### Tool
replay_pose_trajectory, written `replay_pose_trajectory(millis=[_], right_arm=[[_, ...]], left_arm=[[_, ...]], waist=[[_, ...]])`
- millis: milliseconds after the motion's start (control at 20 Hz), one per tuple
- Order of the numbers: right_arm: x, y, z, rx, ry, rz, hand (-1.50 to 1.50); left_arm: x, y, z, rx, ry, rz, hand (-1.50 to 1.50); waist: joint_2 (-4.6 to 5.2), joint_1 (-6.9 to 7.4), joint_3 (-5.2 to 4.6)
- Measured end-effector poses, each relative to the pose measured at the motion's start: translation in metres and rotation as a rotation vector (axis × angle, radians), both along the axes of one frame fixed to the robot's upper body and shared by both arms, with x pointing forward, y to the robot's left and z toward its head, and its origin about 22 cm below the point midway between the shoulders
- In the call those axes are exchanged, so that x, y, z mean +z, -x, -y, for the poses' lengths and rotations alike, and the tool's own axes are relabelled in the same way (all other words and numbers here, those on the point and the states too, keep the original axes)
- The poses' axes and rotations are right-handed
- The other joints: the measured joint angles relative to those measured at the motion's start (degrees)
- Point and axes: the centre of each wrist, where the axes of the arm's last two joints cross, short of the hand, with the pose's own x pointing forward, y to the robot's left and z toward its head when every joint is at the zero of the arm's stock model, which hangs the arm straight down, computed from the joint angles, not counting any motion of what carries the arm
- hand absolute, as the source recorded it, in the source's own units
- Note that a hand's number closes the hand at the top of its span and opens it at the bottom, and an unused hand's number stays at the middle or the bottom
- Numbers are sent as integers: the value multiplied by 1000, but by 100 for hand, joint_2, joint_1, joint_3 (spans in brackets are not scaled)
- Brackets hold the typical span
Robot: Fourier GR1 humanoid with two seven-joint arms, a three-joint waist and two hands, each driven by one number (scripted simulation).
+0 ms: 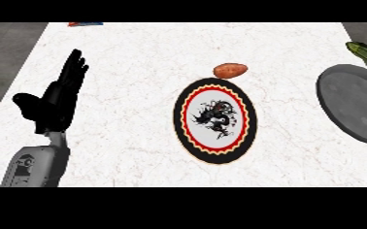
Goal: Pick the squash from the plate and place it in the pan
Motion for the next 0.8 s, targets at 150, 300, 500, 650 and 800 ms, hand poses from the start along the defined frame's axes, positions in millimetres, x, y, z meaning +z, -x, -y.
replay_pose_trajectory(millis=[150, 300, 500, 650, 800], right_arm=[[-10, 1, 23, -22, 1, -3, 150], [-21, 6, 40, -41, -12, 1, 150], [-32, 12, 52, -31, -108, 2, -150], [-43, 14, 51, 6, -259, -43, -150], [-53, 17, 51, 55, -376, -65, -150]], left_arm=[[4, -6, 4, -6, 5, 1, 0], [2, -8, 8, -11, 8, 2, 0], [2, -8, 5, -15, 10, -1, 0], [0, -9, 7, -17, 14, 0, 0], [2, -9, 9, -21, 12, 3, 0]], waist=[[19, 33, 7], [41, 80, 14], [53, 113, 21], [68, 139, 27], [73, 153, 33]])
